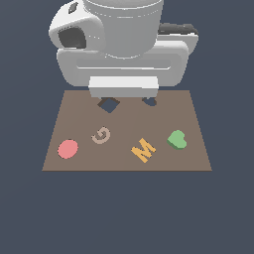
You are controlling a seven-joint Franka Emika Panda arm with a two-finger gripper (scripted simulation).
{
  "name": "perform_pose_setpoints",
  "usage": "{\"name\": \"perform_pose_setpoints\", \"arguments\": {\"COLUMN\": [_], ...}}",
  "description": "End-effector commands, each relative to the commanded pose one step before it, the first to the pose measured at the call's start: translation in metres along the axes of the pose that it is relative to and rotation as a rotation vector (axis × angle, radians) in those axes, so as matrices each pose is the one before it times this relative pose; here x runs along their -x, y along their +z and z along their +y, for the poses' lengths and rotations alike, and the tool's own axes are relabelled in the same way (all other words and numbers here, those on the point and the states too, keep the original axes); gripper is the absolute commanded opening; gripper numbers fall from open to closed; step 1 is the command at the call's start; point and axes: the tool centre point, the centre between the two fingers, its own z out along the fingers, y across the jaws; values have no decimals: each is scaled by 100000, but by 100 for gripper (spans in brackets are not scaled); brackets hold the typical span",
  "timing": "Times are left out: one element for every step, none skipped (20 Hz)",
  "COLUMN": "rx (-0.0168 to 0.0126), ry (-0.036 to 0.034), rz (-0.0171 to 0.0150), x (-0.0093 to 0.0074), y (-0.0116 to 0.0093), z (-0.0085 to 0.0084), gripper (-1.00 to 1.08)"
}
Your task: Insert a designated object into the corresponding slot on a board.
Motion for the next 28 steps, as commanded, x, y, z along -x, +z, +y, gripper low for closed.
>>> {"name": "perform_pose_setpoints", "arguments": {"rx": [0,-3,-14,-23,-32,-41,-50,-59,-68,-77,-85,-94,-102,-110,-117,-124,-130,-136,-140,-135,-124,-113,-103,-94,-85,-76,-66,-58], "ry": [0,-98,-301,-502,-700,-905,-1112,-1321,-1539,-1756,-1981,-2210,-2446,-2690,-2941,-3203,-3473,-3749,-4025,-4036,-3878,-3713,-3539,-3351,-3158,-2962,-2758,-2543], "rz": [0,-1,-5,-8,-11,-14,-17,-20,-23,-26,-30,-33,-36,-40,-44,-48,-53,-59,-65,-67,-67,-67,-66,-65,-63,-62,-62,-60], "x": [0,-14,-42,-71,-99,-128,-157,-187,-217,-247,-278,-310,-343,-376,-411,-446,-483,-520,-557,-557,-535,-512,-487,-461,-434,-406,-376,-345], "y": [0,18,55,91,128,165,202,240,279,318,358,399,441,484,528,574,621,669,716,716,686,655,623,588,553,517,480,442], "z": [1,-17,-54,-91,-125,-162,-200,-237,-278,-316,-358,-399,-443,-488,-534,-583,-633,-685,-736,-739,-711,-680,-649,-615,-580,-544,-508,-470], "gripper": [100,100,100,100,100,100,100,100,100,100,100,100,100,100,100,100,100,100,100,100,100,100,100,100,100,100,100,100]}}
